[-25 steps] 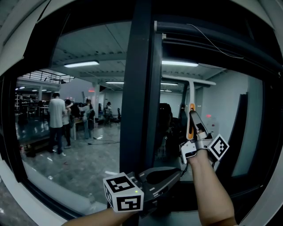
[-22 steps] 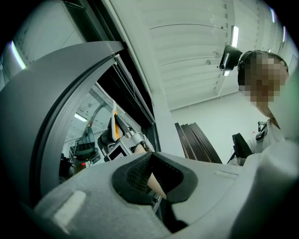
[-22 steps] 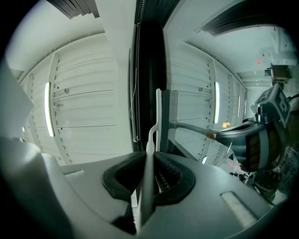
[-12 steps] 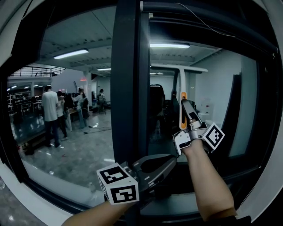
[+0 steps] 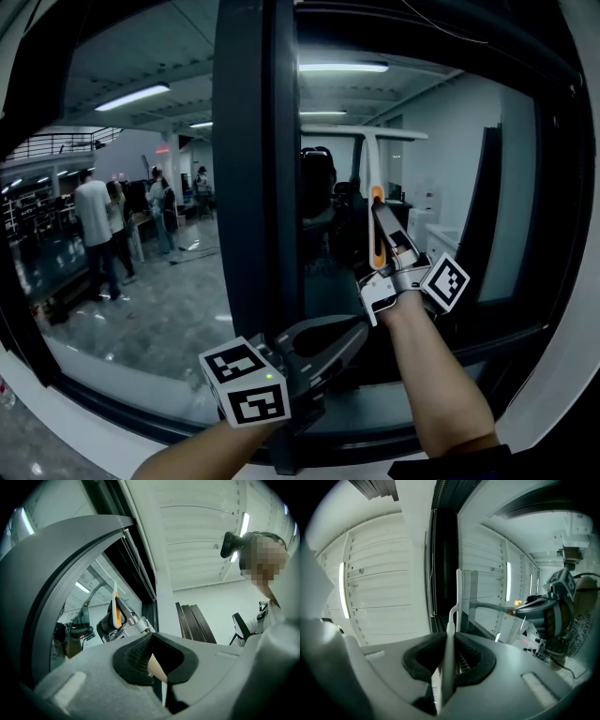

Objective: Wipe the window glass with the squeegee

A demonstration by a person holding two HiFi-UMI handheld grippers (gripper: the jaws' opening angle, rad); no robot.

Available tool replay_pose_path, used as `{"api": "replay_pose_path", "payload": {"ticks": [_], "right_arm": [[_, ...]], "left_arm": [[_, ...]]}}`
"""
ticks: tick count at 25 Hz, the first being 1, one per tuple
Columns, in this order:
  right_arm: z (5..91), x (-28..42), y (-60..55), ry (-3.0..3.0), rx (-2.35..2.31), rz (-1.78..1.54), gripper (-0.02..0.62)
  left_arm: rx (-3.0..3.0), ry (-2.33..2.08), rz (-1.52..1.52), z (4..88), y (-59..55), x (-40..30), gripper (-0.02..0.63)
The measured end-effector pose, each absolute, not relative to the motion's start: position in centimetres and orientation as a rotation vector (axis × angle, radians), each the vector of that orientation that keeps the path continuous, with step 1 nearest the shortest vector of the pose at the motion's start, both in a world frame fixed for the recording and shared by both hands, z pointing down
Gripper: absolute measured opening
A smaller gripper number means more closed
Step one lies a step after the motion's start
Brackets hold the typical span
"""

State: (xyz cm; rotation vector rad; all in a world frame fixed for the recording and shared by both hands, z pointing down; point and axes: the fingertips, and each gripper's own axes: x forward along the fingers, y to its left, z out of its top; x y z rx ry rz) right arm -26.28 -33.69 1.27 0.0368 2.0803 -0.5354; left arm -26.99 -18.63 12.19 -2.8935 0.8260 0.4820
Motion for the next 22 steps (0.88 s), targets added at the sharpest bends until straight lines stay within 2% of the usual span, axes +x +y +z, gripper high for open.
{"api": "replay_pose_path", "payload": {"ticks": [22], "right_arm": [[12.2,-24.8,-31.8,2.085,-0.009,-0.643,0.063]], "left_arm": [[-3.026,0.860,0.486,20.0,-19.2,-25.9,0.000]]}}
